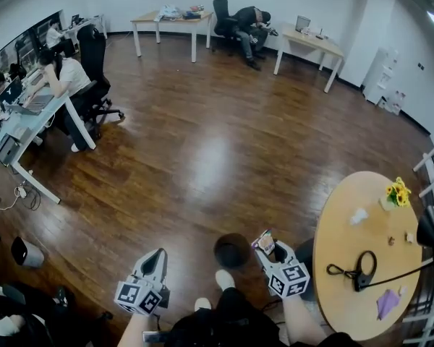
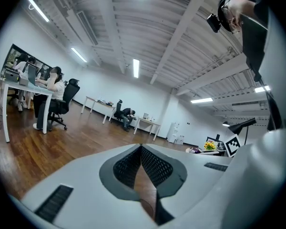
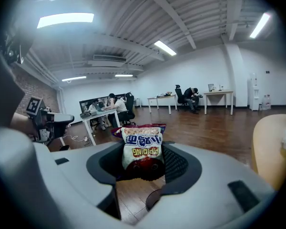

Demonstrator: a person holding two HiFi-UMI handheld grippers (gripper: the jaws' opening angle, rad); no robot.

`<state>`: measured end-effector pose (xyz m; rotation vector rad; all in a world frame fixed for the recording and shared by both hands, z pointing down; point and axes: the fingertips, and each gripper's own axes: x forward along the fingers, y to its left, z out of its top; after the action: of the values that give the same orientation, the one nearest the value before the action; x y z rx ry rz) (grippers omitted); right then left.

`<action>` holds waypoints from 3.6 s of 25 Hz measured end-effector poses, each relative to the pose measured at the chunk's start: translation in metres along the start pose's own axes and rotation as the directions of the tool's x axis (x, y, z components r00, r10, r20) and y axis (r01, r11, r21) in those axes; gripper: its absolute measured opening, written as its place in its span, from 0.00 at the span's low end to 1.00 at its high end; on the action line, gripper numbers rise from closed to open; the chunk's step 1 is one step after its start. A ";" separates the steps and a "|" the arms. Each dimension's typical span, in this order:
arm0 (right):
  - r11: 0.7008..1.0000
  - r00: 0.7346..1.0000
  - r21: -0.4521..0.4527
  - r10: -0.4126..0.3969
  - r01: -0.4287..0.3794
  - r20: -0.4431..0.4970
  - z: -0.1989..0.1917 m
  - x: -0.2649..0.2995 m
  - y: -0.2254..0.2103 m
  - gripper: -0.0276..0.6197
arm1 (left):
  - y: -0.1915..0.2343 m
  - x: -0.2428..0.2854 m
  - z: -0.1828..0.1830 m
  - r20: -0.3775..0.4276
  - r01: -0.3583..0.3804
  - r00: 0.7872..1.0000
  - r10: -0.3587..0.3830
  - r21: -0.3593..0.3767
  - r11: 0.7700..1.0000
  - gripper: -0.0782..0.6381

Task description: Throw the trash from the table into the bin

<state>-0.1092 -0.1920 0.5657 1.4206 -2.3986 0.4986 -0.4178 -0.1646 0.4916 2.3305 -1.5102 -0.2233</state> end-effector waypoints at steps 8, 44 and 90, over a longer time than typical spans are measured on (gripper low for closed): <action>0.995 0.979 0.013 0.097 -0.096 -0.177 -0.046 0.051 -0.004 0.38 | 0.022 0.043 -0.036 -0.071 -0.100 0.993 0.093 -0.107 0.989 0.11; 0.975 0.783 -0.058 0.135 -0.213 -0.607 -0.227 0.168 -0.038 0.56 | 0.014 0.121 -0.221 -0.473 -0.172 0.873 0.118 -0.073 0.982 0.11; 0.783 0.701 0.178 -0.615 0.596 0.362 0.074 -0.227 -0.065 0.05 | -0.163 0.087 0.038 0.060 0.455 0.887 -0.458 0.058 0.889 0.11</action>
<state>0.0469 -0.0780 0.4105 2.3970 -1.9783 0.0868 -0.2551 -0.1918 0.4002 2.7105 -0.9742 -0.3992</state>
